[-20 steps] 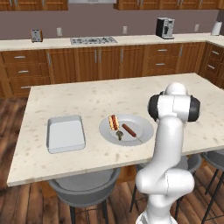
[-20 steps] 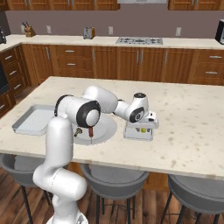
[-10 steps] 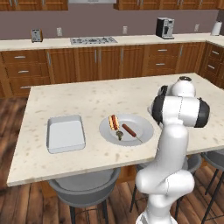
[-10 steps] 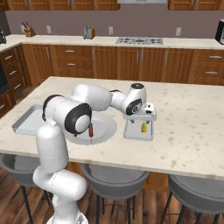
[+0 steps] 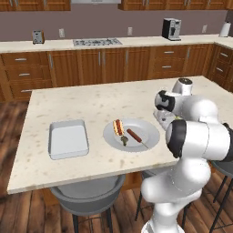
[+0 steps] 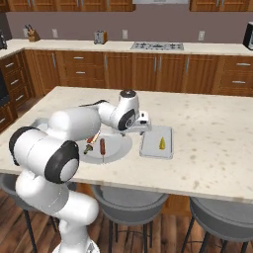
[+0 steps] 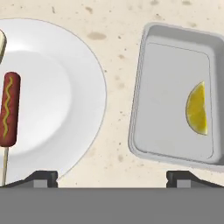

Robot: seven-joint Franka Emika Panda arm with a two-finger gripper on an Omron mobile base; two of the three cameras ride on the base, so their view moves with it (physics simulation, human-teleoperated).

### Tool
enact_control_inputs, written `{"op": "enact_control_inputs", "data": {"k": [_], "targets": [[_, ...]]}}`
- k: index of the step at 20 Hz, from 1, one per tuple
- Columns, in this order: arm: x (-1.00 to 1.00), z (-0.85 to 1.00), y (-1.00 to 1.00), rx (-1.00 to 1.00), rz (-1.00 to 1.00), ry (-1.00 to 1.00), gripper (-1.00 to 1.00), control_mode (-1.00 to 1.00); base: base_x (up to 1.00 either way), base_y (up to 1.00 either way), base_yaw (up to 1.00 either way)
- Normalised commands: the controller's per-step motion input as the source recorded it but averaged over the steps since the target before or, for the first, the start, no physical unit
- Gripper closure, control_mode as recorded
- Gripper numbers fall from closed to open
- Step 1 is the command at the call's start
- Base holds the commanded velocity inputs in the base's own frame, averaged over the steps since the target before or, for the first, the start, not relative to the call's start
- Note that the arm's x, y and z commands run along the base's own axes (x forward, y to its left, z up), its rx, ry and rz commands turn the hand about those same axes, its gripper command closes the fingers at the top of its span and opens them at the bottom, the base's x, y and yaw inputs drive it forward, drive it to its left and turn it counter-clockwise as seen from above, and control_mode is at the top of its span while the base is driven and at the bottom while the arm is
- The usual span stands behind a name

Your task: Place one cooked food and one vegetable from the large plate to each tupperware container.

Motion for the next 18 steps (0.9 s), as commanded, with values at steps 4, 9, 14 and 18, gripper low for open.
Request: {"op": "enact_control_inputs", "data": {"k": [4, 9, 14, 18], "targets": [[-0.48, 0.00, 1.00, -0.04, 0.22, 0.01, -1.00, -1.00, 0.00, 0.00, 0.00], [-0.23, 0.04, 1.00, -0.01, 0.17, 0.15, -1.00, -1.00, 0.00, 0.00, 0.00], [0.16, -0.33, 0.36, -0.01, -0.02, 0.12, -1.00, -1.00, 0.00, 0.00, 0.00], [0.11, -0.30, 0.22, -0.02, -0.01, 0.05, -1.00, -1.00, 0.00, 0.00, 0.00]]}}
